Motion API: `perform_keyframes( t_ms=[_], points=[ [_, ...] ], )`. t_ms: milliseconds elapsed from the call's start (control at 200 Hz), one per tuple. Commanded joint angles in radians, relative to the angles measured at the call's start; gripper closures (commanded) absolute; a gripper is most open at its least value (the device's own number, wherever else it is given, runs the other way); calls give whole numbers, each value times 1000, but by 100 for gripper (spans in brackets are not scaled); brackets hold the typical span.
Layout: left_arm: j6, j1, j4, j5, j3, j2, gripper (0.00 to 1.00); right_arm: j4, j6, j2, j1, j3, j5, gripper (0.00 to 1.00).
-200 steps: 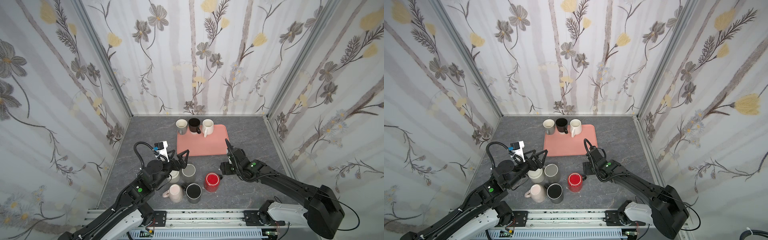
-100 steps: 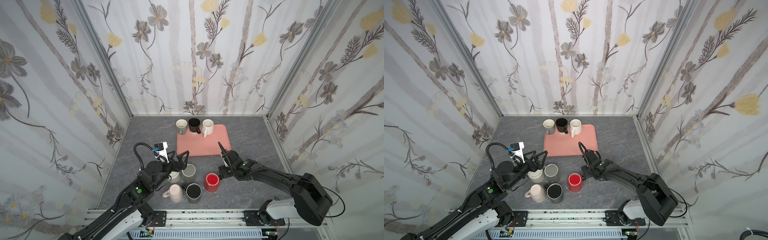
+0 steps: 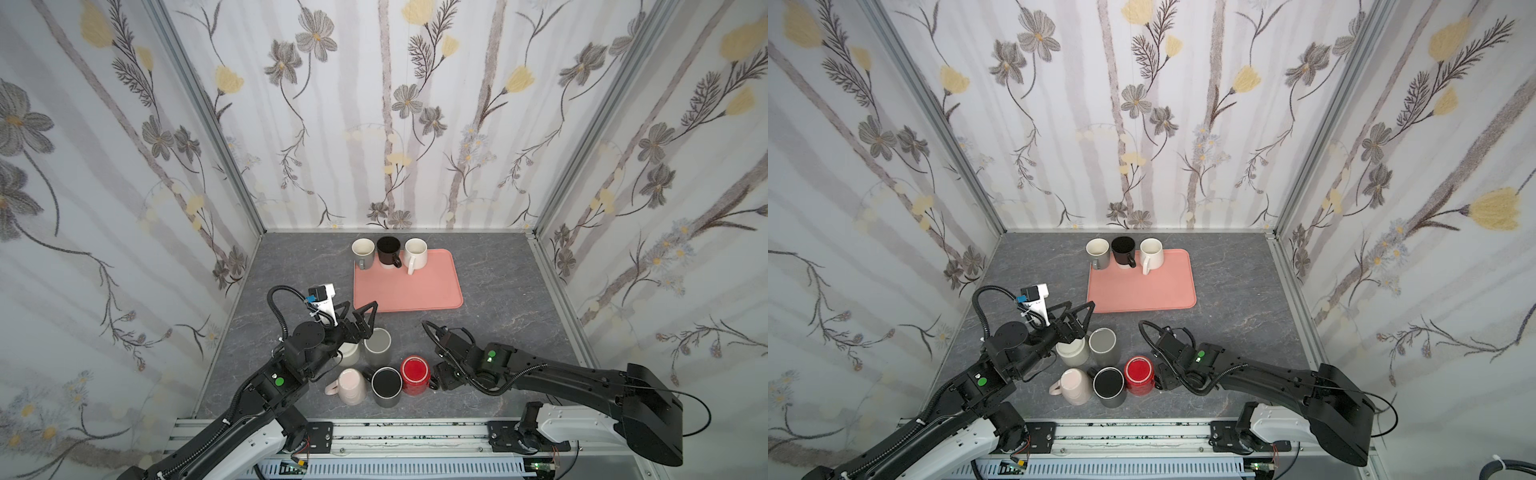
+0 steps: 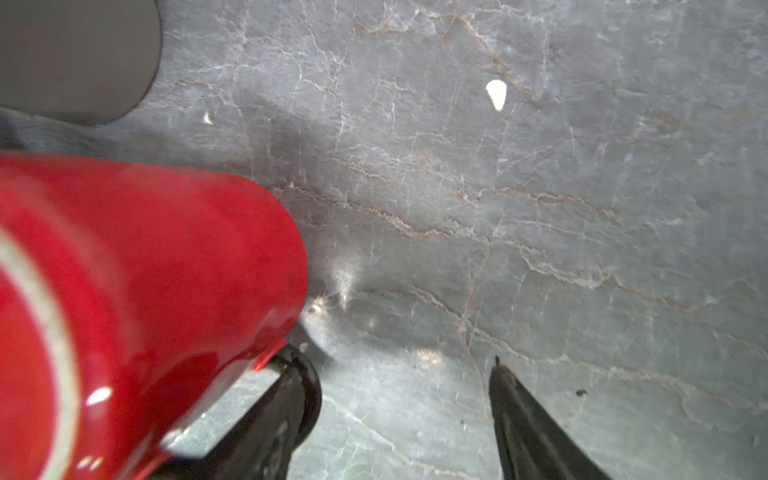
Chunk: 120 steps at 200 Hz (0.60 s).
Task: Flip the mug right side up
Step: 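Lower the right gripper and grasp the red mug's base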
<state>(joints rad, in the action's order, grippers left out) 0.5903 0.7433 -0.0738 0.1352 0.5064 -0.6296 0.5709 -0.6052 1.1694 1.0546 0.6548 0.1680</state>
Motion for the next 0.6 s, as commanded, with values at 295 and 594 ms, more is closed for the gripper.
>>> perform_keyframes(
  t_ms=[295, 594],
  points=[
    [7, -5, -12, 11, 2, 9, 0, -145, -6, -178, 193, -49, -4, 26],
    [14, -7, -12, 10, 6, 2, 0, -214, 9, -49, 237, -47, 60, 9]
  ],
)
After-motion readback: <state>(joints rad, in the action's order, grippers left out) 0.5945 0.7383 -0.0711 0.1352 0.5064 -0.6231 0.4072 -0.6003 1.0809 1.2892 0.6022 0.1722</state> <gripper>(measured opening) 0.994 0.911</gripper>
